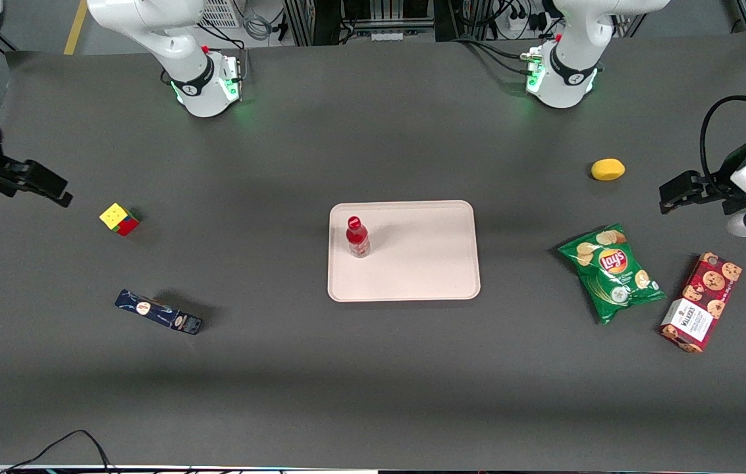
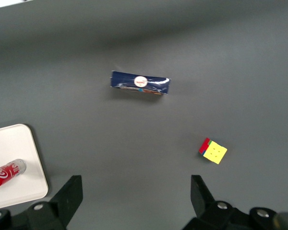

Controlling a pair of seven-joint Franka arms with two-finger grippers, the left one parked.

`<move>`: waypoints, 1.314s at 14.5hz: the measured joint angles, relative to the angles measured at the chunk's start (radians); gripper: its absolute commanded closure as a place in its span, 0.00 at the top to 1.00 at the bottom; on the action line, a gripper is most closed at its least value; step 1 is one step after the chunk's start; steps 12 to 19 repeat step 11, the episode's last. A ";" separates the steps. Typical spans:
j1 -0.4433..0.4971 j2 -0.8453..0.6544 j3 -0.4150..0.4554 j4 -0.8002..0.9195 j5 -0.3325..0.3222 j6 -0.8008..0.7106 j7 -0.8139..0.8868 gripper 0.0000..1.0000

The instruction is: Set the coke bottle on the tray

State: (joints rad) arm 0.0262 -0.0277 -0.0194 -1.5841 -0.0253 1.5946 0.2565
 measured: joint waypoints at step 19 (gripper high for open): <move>-0.048 -0.055 -0.058 -0.052 0.009 0.033 -0.037 1.00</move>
